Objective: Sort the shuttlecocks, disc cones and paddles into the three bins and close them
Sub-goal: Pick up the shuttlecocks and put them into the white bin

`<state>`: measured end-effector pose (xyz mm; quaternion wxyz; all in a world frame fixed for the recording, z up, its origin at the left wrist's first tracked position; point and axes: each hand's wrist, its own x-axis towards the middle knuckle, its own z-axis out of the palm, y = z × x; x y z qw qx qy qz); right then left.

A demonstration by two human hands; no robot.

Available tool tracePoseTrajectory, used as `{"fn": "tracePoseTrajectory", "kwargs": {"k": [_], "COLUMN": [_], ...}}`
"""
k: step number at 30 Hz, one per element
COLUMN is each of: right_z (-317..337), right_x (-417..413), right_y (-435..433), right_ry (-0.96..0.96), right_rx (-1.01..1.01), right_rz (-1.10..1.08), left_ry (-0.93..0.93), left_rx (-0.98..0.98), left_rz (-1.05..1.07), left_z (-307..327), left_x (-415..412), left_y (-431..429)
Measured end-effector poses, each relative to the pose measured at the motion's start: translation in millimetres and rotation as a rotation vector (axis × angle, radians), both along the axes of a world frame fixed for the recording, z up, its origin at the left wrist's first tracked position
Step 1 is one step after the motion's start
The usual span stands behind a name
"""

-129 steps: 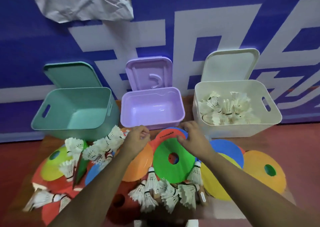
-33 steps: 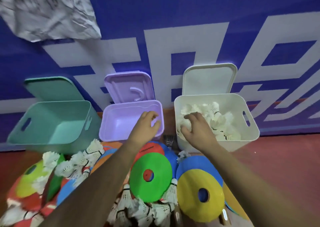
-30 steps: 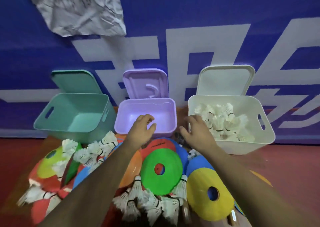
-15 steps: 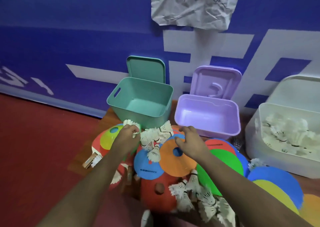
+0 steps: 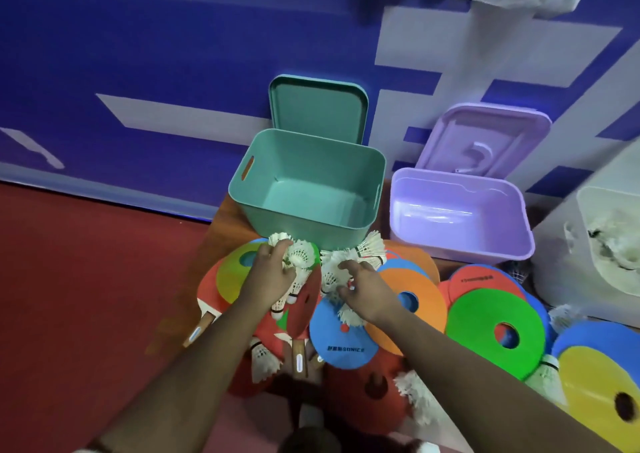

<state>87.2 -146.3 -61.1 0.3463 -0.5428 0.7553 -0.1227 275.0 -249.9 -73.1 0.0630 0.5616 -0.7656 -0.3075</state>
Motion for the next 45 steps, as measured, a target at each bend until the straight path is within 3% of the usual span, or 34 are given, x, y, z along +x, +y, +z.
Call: {"fn": "tracePoseTrajectory", "kwargs": {"k": [5, 13, 20, 26, 30, 37, 45], "right_z": [-20.8, -32.0, 5.9, 58.9, 99.5, 144.9, 141.3], "right_x": [5.1, 1.1, -16.6, -43.3, -75.3, -170.3, -321.2], "right_y": [-9.4, -13.6, -6.0, 8.1, 23.5, 90.1, 198.2], "right_ry": [0.065, 0.058, 0.002, -0.074, -0.126, -0.188, -0.114], "right_rx": [0.043, -0.014, -0.153, -0.287, -0.396, -0.559, -0.480], "right_rz": [0.006, -0.079, -0.198, -0.297, -0.397, -0.519, -0.692], "left_ry": [-0.032, 0.031, 0.264, 0.473, 0.545, 0.642, 0.592], "left_rx": [0.043, -0.111, -0.223, -0.205, -0.097, -0.095, -0.048], "left_rz": [-0.173, -0.160, -0.103, -0.099, -0.154, -0.223, -0.365], "left_z": [-20.7, -29.2, 5.7, 64.3, 95.7, 150.1, 147.5], "left_x": [-0.3, 4.4, 15.1, -6.9, -55.4, -181.1, -355.9], "left_y": [-11.6, -18.7, -21.1, -11.7, -2.9, 38.5, 128.7]}}
